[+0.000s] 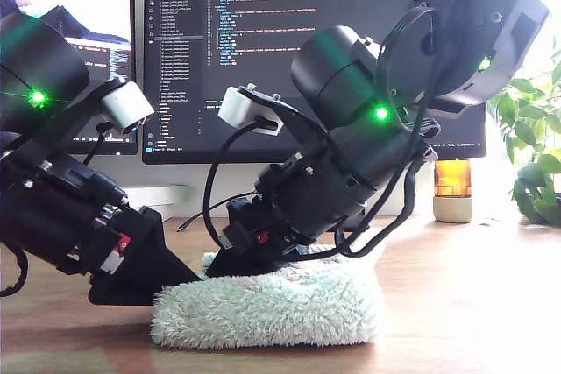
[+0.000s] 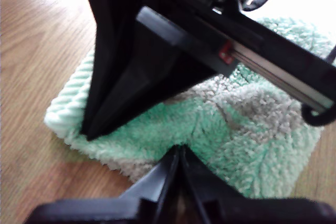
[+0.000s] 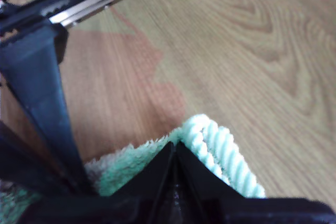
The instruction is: Fold the tea towel to a neat square and place it to the right
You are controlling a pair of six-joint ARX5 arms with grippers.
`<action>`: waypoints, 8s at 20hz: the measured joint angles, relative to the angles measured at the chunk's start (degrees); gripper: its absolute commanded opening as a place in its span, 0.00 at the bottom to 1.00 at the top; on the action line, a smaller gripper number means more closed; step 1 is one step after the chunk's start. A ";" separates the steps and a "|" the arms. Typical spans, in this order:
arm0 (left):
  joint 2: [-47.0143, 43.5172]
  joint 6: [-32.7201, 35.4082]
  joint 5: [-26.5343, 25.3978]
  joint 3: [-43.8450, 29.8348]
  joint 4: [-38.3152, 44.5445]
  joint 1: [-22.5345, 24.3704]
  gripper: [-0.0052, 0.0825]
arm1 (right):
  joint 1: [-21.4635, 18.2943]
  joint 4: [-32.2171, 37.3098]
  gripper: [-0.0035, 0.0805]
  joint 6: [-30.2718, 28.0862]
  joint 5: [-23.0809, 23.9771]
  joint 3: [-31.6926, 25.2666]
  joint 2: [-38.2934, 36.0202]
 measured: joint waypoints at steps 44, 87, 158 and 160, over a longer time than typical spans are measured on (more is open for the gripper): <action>-29.51 -7.32 -8.02 0.02 -18.05 0.07 0.03 | -2.62 -19.80 0.03 6.10 2.86 2.75 -19.34; -57.31 -21.42 -13.70 -7.82 -35.50 -9.38 0.03 | -13.18 -8.85 0.03 4.79 -13.00 -5.90 -5.14; -60.52 -20.65 -9.55 -11.41 -22.05 34.05 0.03 | -43.56 -12.26 0.03 21.68 14.49 -32.83 -68.30; -61.53 -20.65 -9.84 -11.47 -21.92 34.69 0.03 | -43.56 -7.54 0.03 21.33 14.53 -34.62 -72.35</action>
